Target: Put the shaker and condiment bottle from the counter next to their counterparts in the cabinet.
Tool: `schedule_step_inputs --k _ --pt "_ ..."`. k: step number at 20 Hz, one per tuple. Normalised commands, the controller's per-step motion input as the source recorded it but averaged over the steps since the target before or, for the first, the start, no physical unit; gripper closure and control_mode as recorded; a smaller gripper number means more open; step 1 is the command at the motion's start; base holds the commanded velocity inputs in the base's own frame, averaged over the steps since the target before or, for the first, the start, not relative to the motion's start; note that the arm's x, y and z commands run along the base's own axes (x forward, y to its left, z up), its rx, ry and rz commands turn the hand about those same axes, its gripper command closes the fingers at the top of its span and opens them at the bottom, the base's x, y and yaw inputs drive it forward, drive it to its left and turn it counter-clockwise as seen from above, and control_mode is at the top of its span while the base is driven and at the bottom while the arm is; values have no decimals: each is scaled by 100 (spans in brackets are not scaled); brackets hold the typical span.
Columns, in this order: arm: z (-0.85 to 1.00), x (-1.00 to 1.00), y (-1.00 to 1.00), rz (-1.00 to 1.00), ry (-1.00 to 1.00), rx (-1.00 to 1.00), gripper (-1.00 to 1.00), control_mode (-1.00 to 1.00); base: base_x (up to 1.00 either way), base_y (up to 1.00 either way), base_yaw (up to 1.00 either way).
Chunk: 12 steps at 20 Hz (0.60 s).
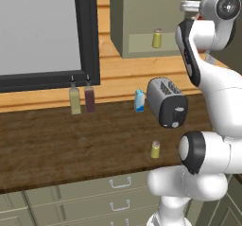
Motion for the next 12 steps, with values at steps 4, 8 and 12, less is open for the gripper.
schedule_step_inputs --k 4,8,12 --pt "-16 25 -26 0 0 0 100 -100 0 0 0" --pt "-2 21 -24 0 0 0 100 -100 0 0 0" --pt "0 22 -17 0 0 0 100 -100 0 0 0"
